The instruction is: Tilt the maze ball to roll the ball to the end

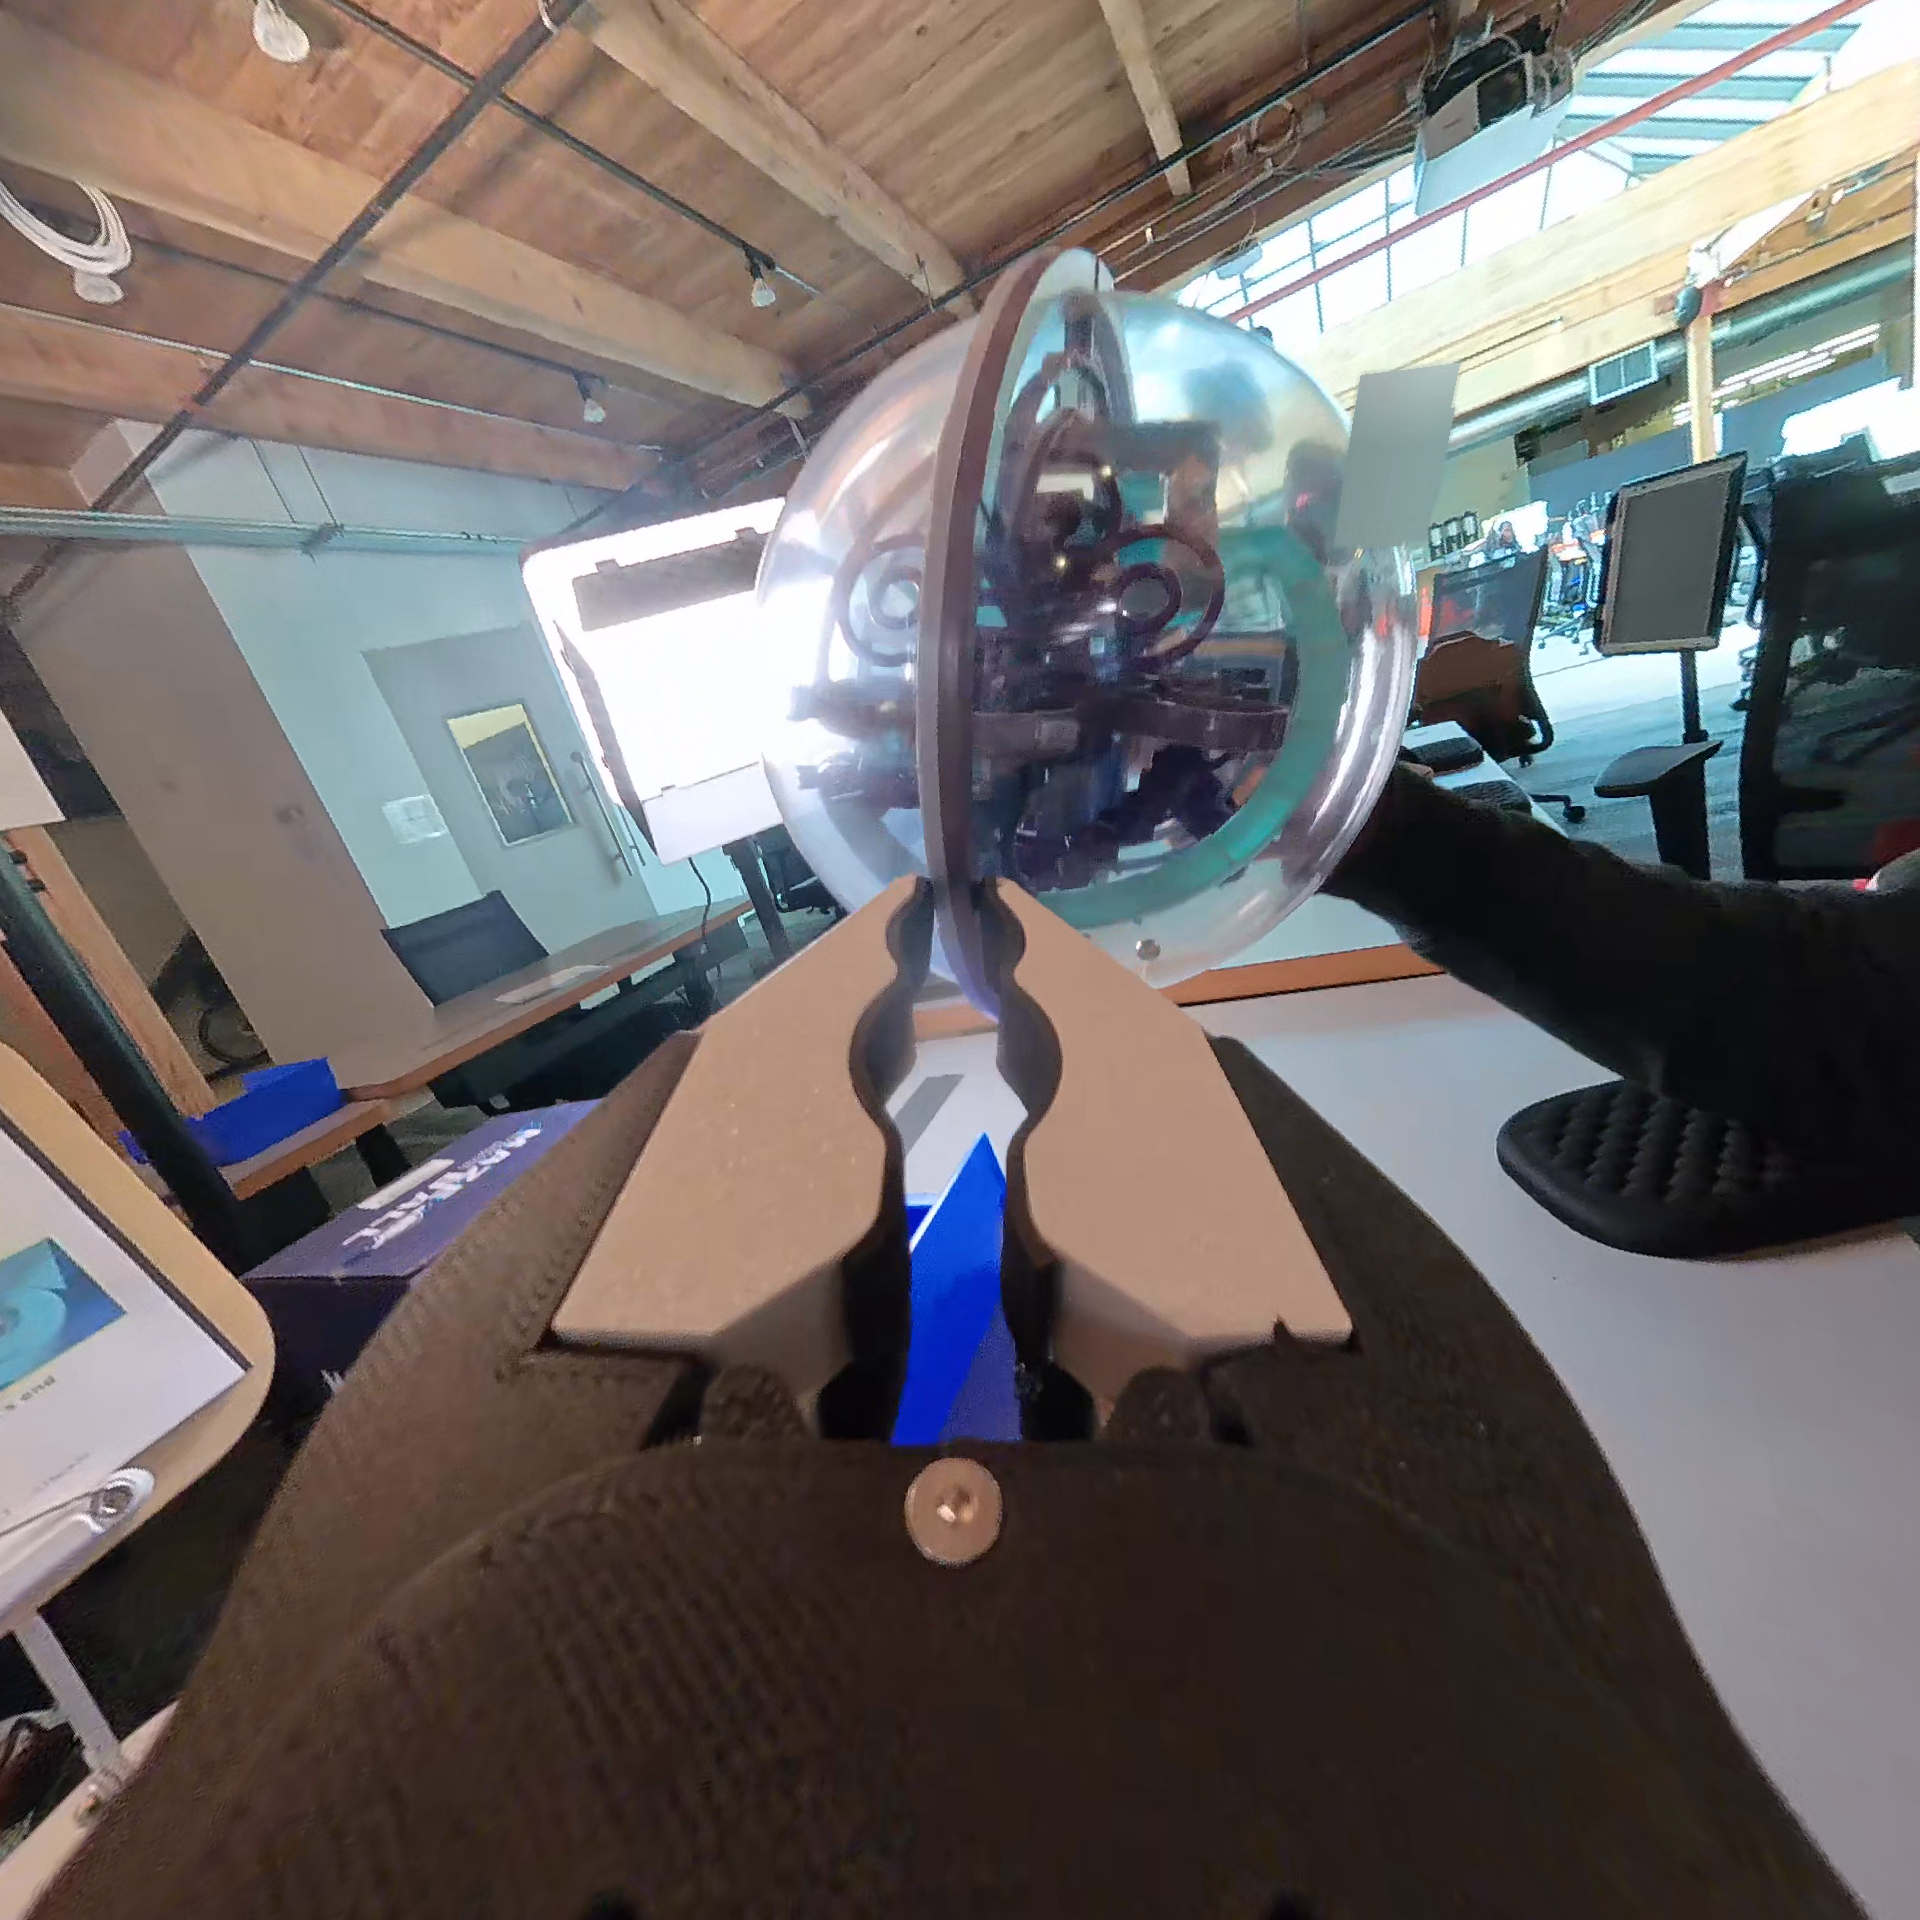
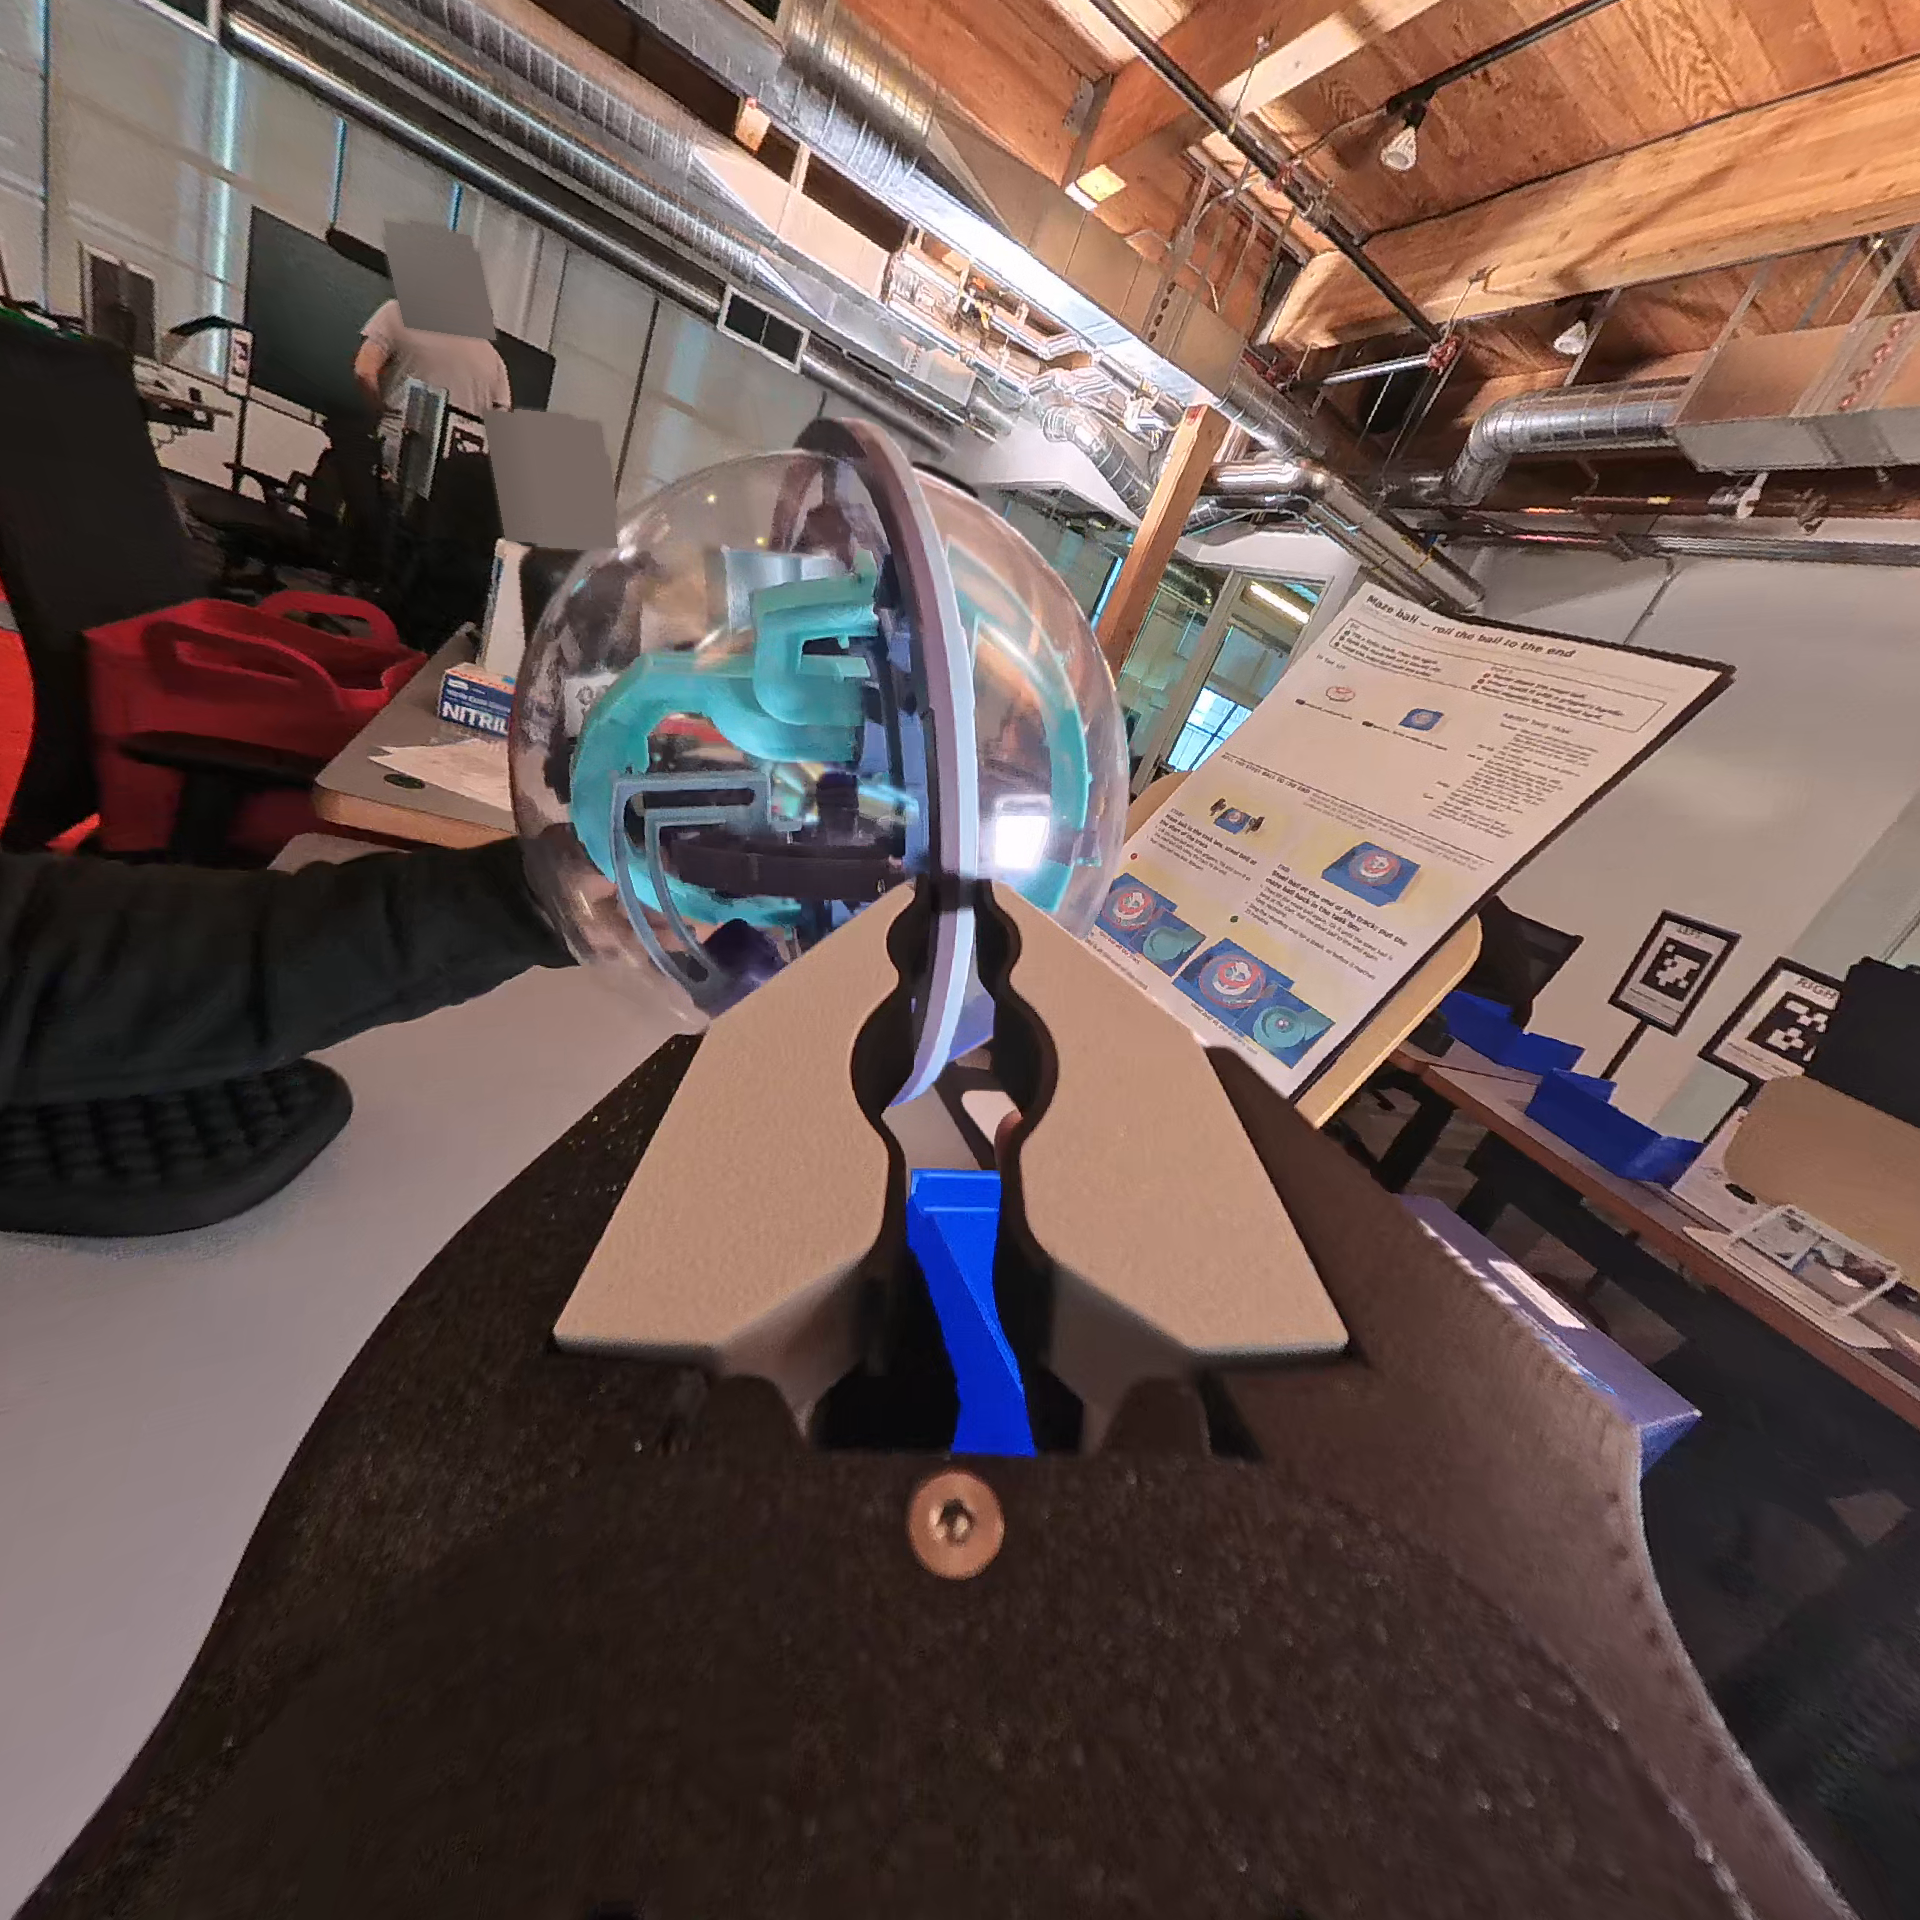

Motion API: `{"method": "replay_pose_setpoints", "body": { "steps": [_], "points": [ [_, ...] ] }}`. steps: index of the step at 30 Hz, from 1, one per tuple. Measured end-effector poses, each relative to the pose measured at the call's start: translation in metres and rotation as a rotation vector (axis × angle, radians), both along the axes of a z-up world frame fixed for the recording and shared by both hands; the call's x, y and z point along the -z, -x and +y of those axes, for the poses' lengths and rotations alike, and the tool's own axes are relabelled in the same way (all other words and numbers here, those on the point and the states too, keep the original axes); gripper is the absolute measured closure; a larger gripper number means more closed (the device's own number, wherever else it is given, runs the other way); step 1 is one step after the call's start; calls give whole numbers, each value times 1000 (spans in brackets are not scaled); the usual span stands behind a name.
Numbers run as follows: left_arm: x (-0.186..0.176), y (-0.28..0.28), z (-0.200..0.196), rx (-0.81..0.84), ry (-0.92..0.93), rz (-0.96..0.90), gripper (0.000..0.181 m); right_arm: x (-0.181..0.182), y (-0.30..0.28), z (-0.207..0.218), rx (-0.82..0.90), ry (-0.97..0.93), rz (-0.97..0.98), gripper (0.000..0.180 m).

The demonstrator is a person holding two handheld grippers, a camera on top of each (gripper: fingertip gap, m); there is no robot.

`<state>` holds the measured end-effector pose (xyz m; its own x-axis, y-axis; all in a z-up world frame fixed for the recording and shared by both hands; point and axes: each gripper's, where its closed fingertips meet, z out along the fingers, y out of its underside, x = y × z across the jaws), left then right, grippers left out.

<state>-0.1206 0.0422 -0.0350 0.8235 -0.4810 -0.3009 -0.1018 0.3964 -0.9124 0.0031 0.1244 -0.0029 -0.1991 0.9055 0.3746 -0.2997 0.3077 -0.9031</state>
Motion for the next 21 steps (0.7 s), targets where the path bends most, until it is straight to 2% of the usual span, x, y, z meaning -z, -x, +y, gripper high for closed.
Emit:
{"method": "replay_pose_setpoints", "body": {
  "steps": [7, 21],
  "points": [
    [18, 1, 11, 17, 49, -14, 173, 9, 2, 8, 12, 14, -40, 174],
    [31, 11, 18, 29, 109, -65, 173, 32, 18, 26, 3, 114, -116, 174]
  ]
}}
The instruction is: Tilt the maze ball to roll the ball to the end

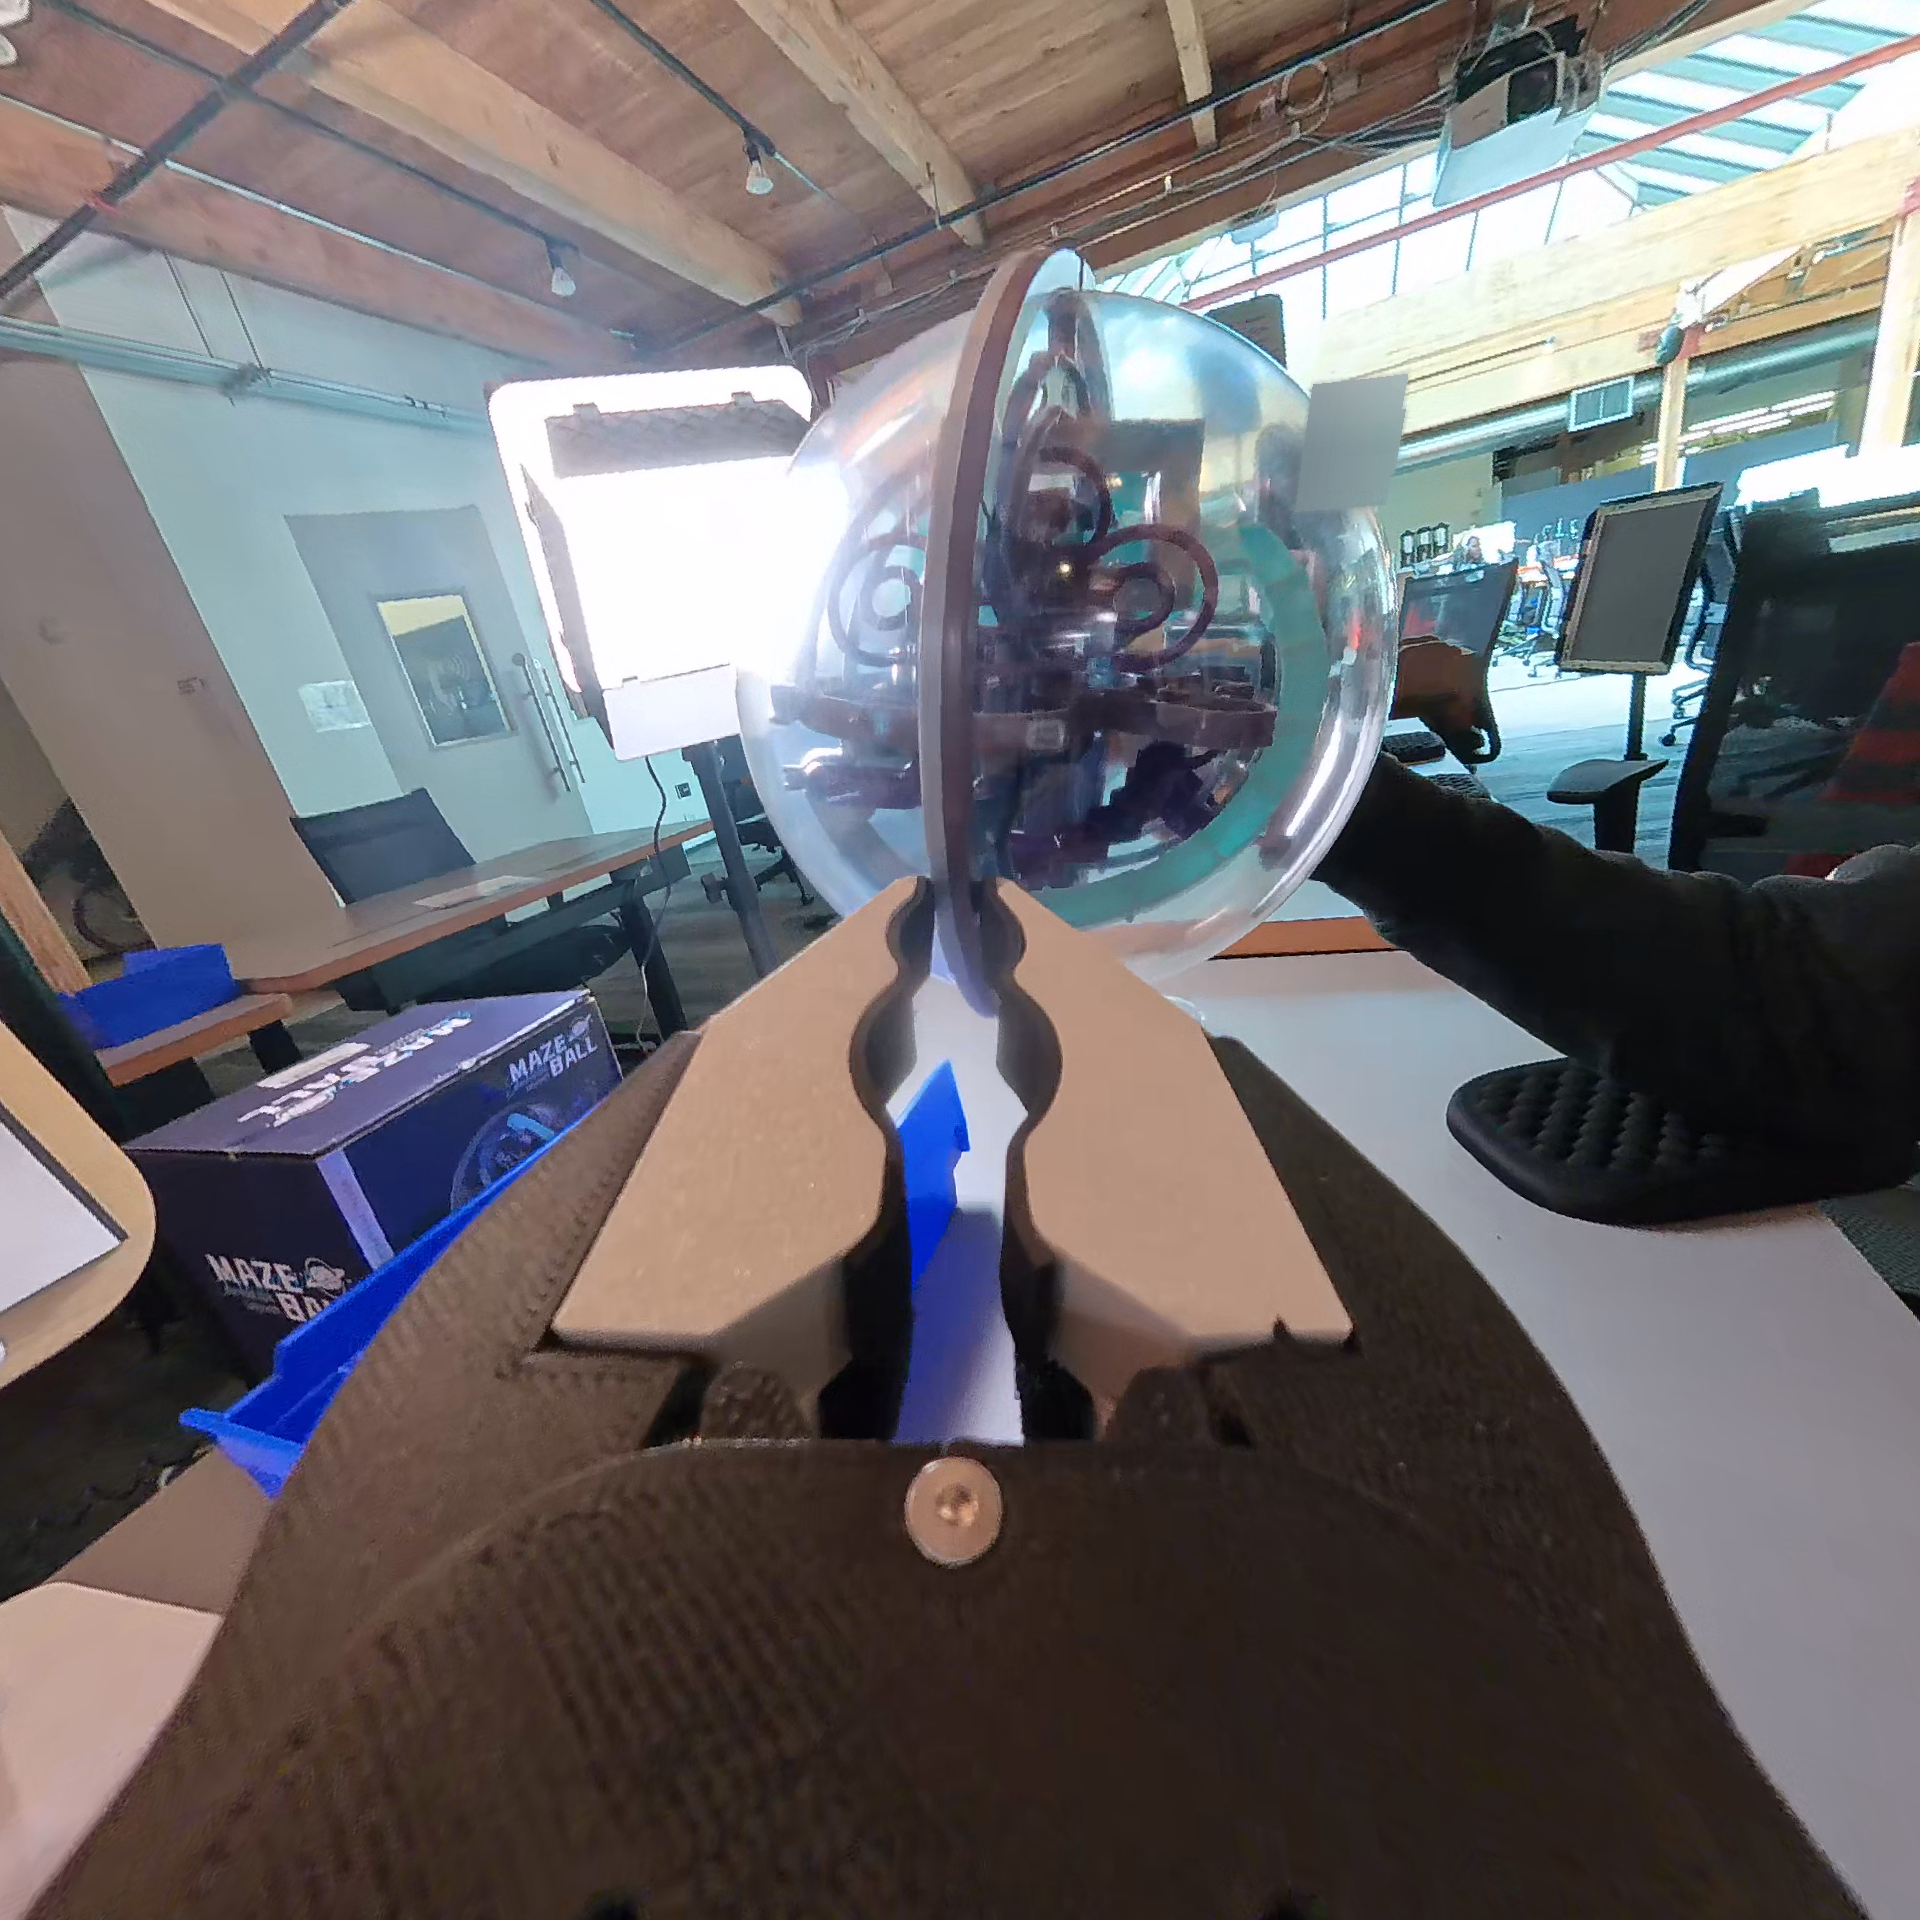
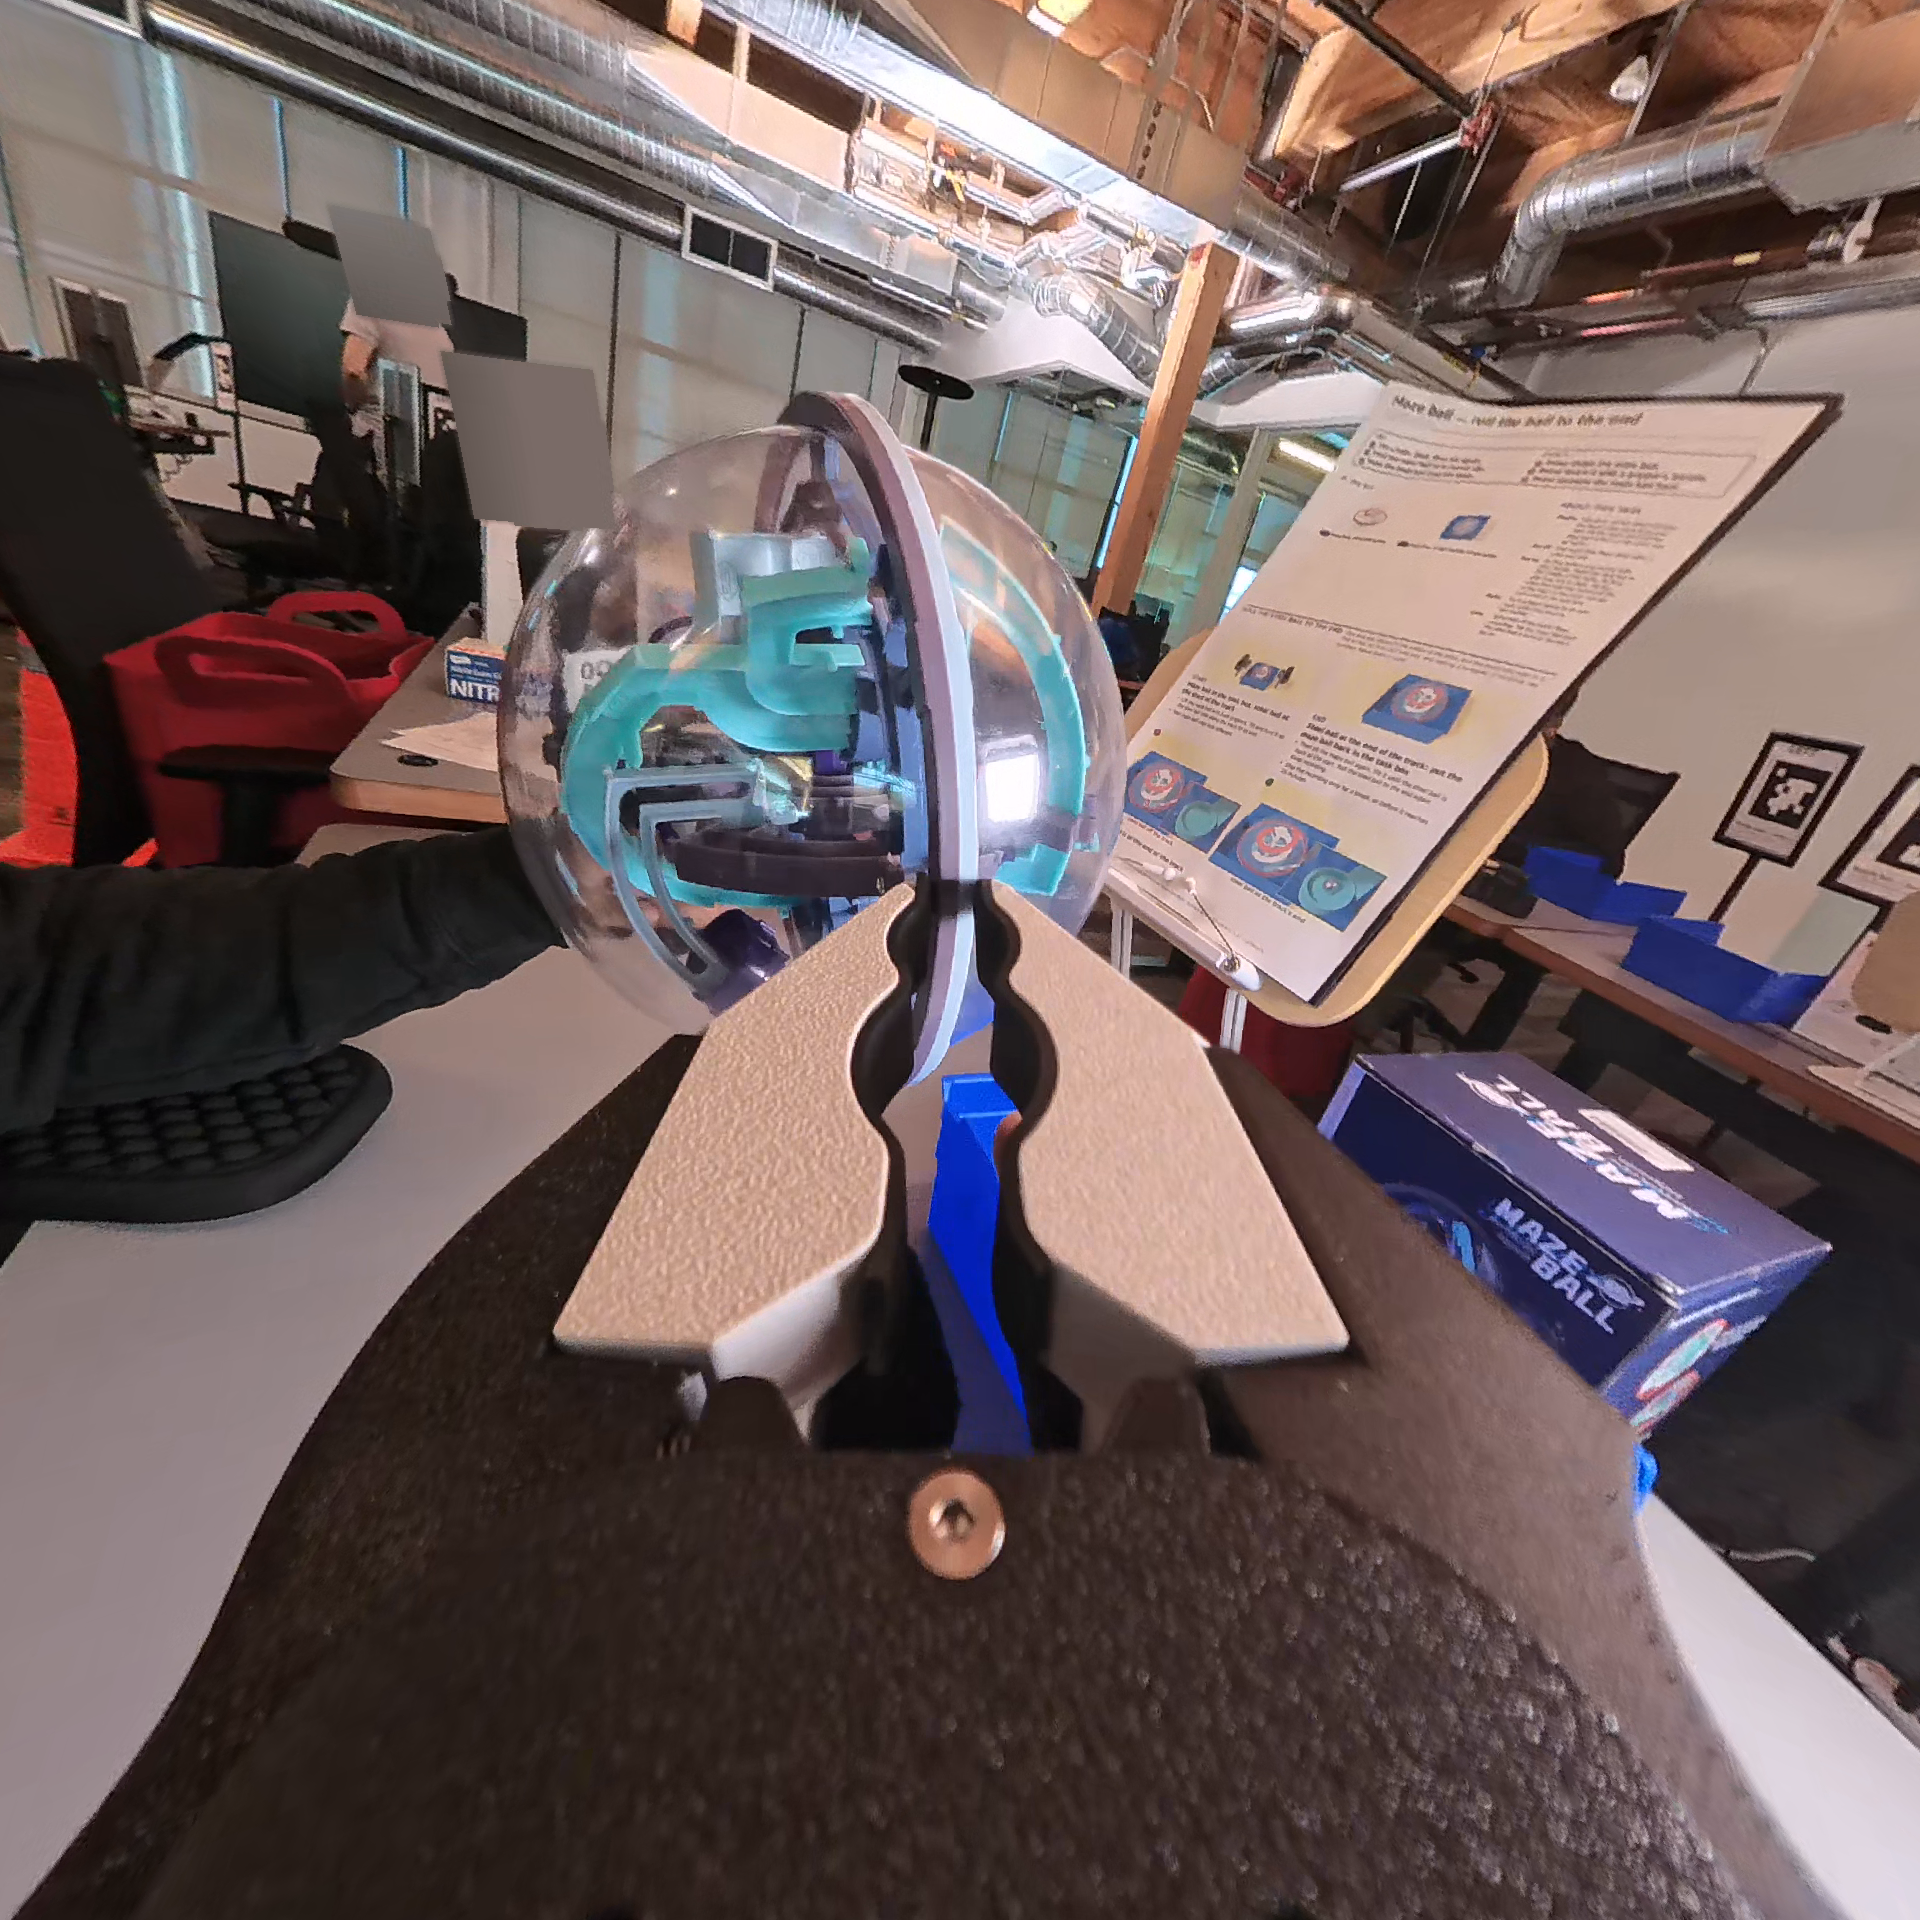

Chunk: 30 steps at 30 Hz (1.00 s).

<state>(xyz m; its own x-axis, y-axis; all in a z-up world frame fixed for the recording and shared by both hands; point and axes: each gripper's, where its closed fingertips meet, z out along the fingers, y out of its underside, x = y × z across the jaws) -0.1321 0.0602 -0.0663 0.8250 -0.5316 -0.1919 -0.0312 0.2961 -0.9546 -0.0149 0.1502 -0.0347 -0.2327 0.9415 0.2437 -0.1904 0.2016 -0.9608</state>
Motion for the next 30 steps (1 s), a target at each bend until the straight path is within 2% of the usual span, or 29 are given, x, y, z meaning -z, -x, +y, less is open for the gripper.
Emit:
{"method": "replay_pose_setpoints", "body": {
  "steps": [12, 30],
  "points": [
    [14, 7, 10, 15, 74, -43, 173, 19, 9, 13, -15, 76, -62, 174],
    [60, 19, 33, 41, 334, -158, 174, 63, 25, 40, -15, 267, -234, 174]
  ]
}}
